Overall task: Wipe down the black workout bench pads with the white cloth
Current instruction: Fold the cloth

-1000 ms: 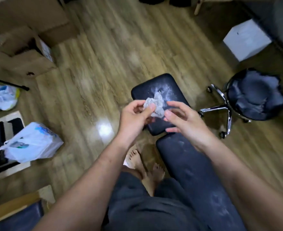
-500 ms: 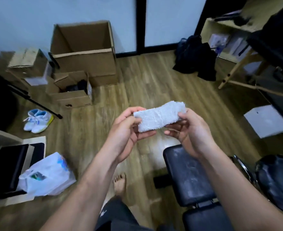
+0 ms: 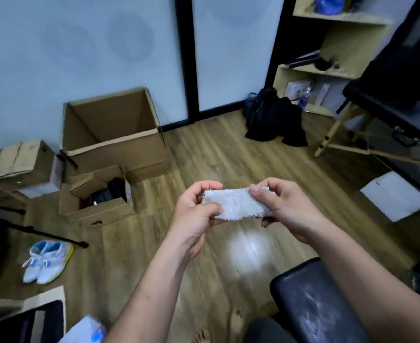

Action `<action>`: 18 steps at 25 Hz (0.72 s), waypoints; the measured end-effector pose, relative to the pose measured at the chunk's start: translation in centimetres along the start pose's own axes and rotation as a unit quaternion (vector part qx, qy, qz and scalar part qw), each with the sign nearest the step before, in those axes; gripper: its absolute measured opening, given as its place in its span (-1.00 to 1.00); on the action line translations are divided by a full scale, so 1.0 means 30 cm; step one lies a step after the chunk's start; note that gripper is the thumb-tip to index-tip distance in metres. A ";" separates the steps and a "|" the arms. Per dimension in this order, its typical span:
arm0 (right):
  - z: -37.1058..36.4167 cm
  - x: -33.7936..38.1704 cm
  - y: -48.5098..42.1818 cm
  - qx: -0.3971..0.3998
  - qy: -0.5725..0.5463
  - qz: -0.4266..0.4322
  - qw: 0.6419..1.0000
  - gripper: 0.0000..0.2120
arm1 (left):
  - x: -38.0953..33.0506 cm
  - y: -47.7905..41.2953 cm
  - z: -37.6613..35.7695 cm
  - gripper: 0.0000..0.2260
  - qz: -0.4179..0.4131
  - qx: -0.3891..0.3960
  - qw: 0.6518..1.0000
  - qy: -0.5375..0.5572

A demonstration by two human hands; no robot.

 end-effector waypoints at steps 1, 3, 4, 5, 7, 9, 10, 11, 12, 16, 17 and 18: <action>0.014 0.012 -0.043 -0.002 0.005 0.009 1.000 -0.77 | -0.020 -0.043 -0.025 -0.63 -0.006 0.007 1.000 -0.011; 0.057 0.014 -0.133 0.027 -0.036 -0.025 0.999 -0.77 | -0.042 -0.143 -0.082 -0.65 -0.007 0.024 0.999 -0.030; 0.091 0.015 -0.183 0.052 -0.063 -0.050 0.995 -0.78 | -0.053 -0.204 -0.119 -0.68 -0.005 0.035 0.999 -0.042; 0.141 0.021 -0.240 0.073 -0.074 -0.055 0.993 -0.72 | -0.070 -0.269 -0.168 -0.70 -0.004 0.053 0.997 -0.057; 0.273 0.039 -0.367 0.091 -0.061 -0.026 0.994 -0.58 | -0.123 -0.406 -0.309 -0.65 -0.031 0.099 0.988 -0.115; 0.438 0.062 -0.492 0.055 -0.052 -0.006 0.997 -0.62 | -0.174 -0.550 -0.506 -0.64 -0.080 0.143 0.967 -0.193; 0.521 0.071 -0.538 0.026 -0.056 -0.006 0.998 -0.66 | -0.192 -0.607 -0.607 -0.65 -0.094 0.158 0.959 -0.216; 0.600 0.078 -0.568 -0.005 -0.065 -0.005 0.998 -0.70 | -0.201 -0.648 -0.704 -0.67 -0.093 0.173 0.955 -0.222; 0.706 0.082 -0.598 -0.045 -0.078 -0.003 0.996 -0.73 | -0.197 -0.701 -0.822 -0.71 -0.085 0.195 0.952 -0.222; 1.146 0.041 -0.623 -0.235 -0.120 -0.009 0.965 -0.81 | -0.077 -0.888 -1.305 -0.83 -0.046 0.281 0.923 -0.260; 1.255 0.012 -0.607 -0.281 -0.122 -0.013 0.952 -0.83 | -0.023 -0.915 -1.426 -0.84 -0.043 0.308 0.910 -0.275; 1.351 -0.018 -0.588 -0.322 -0.120 -0.017 0.939 -0.86 | 0.027 -0.930 -1.540 -0.84 -0.040 0.335 0.895 -0.290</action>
Point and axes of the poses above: each hand's wrist, its own y-axis away from the middle knuckle, its own z-axis out of the back of the hand, x = y × z, the point moved 5 cm from there along -y, towards the middle knuckle, and after that the axes turned 5 degrees about -x, right-handed, at the moved point
